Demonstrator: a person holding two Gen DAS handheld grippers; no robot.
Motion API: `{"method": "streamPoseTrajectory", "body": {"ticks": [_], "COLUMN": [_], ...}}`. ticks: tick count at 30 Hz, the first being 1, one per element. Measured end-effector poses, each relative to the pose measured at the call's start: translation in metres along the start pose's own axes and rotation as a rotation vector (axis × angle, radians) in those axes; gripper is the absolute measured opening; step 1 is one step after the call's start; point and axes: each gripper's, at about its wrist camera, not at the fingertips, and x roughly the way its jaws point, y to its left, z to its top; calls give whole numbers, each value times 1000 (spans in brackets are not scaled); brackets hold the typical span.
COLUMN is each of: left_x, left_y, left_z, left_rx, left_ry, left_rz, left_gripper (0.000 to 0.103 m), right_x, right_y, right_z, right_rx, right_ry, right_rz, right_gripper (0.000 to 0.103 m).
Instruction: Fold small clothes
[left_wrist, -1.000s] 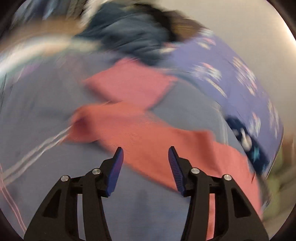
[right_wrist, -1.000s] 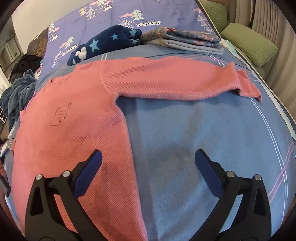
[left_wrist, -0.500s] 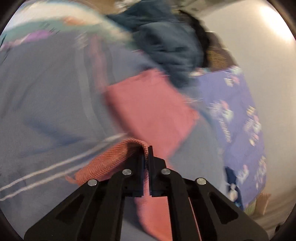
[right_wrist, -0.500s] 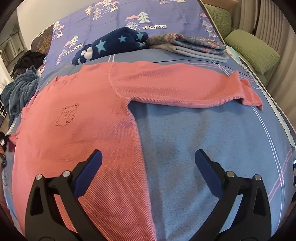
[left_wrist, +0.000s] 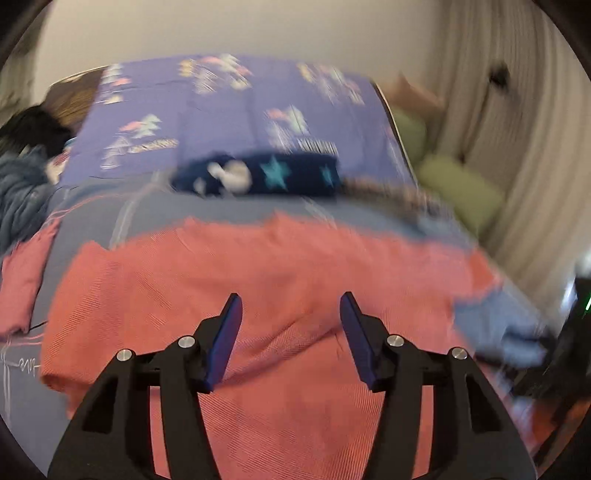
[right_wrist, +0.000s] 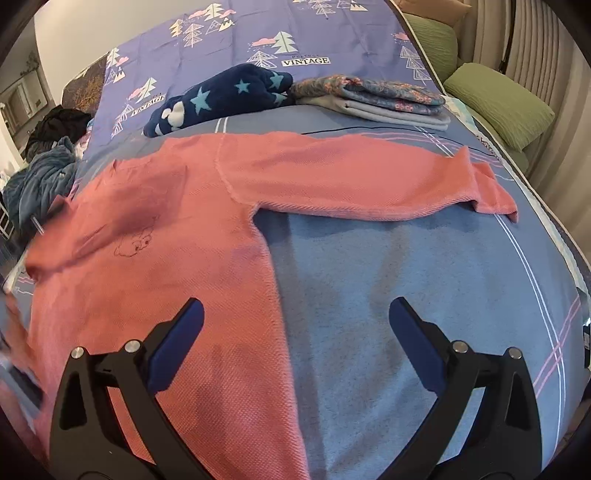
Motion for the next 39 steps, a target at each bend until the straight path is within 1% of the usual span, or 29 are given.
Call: {"method": "streamPoseTrajectory", "body": {"ticks": [2, 4, 6, 7, 8, 9, 11, 12, 13, 14, 16, 17, 18, 19, 20, 21, 22, 23, 24, 25, 26, 27, 31, 32, 33, 34, 36, 37, 39], "left_x": [11, 17, 8, 4, 1, -2, -9, -12, -16, -20, -26, -28, -32, -36, -38, -40, -42, -44, -46, -47, -49, -48, -50, -51, -51, -50, -46, -44, -36], "left_y": [1, 26, 42, 50, 53, 57, 69, 71, 74, 81, 99, 111, 120, 134, 143, 154, 163, 175, 181, 189, 192, 194, 190, 186, 181, 177, 163, 159, 148], "left_z": [-10, -3, -8, -8, -10, -10, -12, -12, -12, -13, -14, -13, -15, -18, -19, -22, -25, -29, -31, -33, -35, -35, -35, -34, -33, -33, -32, -32, -33], "left_rx": [25, -21, -90, -120, -141, -157, -174, -170, -162, -153, -171, -200, -224, -266, -294, -329, -361, -404, -430, -461, -476, -486, -474, -453, -428, -407, -333, -304, -238], "left_ry": [66, 75, 53, 44, 35, 26, 10, 7, 7, 6, 19, 25, 28, 34, 39, 50, 60, 65, 64, 62, 57, 52, 40, 42, 48, 54, 76, 85, 104], "left_rz": [41, 52, 42, 39, 39, 43, 74, 107, 153, 220, 352, 391, 408, 426, 436, 446, 452, 449, 443, 432, 423, 414, 357, 340, 328, 325, 316, 314, 334], "left_gripper": [56, 57, 60, 62, 62, 63, 67, 68, 71, 74, 77, 77, 77, 77, 77, 77, 77, 77, 77, 77, 77, 77, 77, 77, 77, 78, 79, 81, 81], "right_x": [2, 8, 12, 16, 21, 27, 40, 47, 58, 67, 86, 95, 104, 114, 116, 117, 116, 116, 116, 116, 113, 108, 58, 47, 35, 31, 33, 41, 61], "right_y": [0, 6, 14, 21, 28, 36, 48, 53, 61, 67, 76, 79, 81, 82, 81, 83, 89, 95, 101, 109, 112, 113, 87, 80, 70, 64, 47, 41, 32], "right_z": [5, 15, 27, 36, 46, 55, 70, 76, 83, 88, 94, 97, 98, 99, 98, 98, 98, 98, 98, 99, 99, 101, 121, 124, 126, 128, 128, 127, 122], "right_rx": [1, -5, -13, -23, -38, -50, -59, -62, -69, -76, -84, -82, -74, -51, -39, -42, -67, -92, -117, -145, -162, -159, -58, -54, -59, -65, -70, -67, -54], "right_ry": [4, 23, 34, 35, 39, 49, 68, 81, 101, 117, 148, 161, 177, 187, 179, 162, 151, 154, 169, 172, 154, 146, 14, -19, -58, -73, -81, -63, 5], "right_rz": [49, 124, 194, 245, 290, 322, 374, 401, 432, 448, 447, 440, 435, 442, 454, 460, 471, 490, 509, 482, 458, 471, 551, 530, 484, 456, 371, 348, 323], "right_gripper": [100, 90, 61, 54, 43, 40, 40, 50, 56, 63, 63, 67, 72, 72, 76, 77, 76, 63, 45, 38, 9, 3, 3, 3, 3, 3, 4, 4, 13]}}
